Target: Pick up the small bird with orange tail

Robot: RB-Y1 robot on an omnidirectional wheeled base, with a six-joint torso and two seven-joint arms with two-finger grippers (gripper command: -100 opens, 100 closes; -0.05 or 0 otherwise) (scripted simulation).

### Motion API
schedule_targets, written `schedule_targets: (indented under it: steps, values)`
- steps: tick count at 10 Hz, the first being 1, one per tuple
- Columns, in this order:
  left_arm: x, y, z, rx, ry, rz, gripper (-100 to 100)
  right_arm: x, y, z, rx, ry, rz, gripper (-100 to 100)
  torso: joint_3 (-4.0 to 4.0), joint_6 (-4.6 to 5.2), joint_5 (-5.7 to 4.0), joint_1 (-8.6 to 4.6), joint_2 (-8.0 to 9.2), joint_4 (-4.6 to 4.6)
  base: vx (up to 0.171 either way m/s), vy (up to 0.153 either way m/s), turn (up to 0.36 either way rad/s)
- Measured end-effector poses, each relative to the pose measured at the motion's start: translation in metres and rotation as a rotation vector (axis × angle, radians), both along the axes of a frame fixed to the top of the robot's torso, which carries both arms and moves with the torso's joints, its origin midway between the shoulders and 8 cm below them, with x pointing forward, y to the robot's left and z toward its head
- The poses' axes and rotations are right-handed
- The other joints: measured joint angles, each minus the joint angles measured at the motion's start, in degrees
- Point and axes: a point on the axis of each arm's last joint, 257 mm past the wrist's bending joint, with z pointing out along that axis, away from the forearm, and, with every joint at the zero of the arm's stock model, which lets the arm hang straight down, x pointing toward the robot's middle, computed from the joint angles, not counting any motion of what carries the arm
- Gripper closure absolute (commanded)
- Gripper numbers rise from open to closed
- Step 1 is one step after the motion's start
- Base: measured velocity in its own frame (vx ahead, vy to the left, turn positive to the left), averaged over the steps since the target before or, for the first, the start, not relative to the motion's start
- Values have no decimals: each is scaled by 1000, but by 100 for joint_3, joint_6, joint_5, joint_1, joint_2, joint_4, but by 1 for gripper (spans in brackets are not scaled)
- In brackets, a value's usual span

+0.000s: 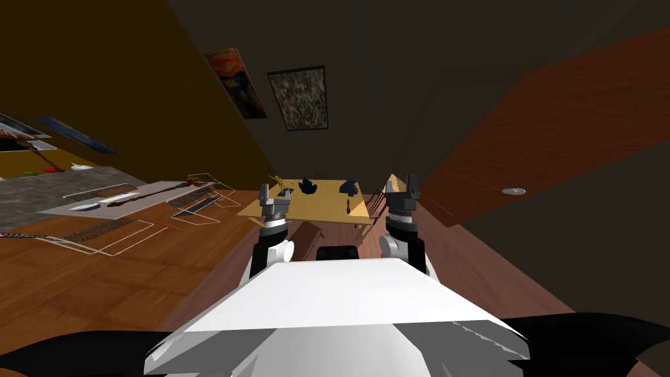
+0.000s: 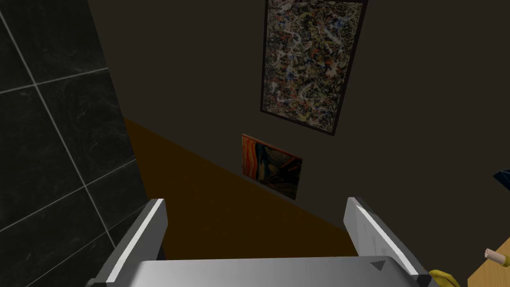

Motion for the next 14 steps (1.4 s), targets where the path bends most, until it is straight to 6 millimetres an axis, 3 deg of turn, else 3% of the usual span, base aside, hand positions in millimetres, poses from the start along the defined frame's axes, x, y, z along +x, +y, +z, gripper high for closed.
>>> schedule_targets:
  steps: [8,14]
  values:
    - [0,0,0,0,0,0,0,44,16,-36,80,91,178,-100,4,0,-1,-3,7,2,-33,4,96]
    - [0,0,0,0,0,0,0,83,7,-76,191,184,279,-100,2,0,-3,-11,4,1,-20,-19,64]
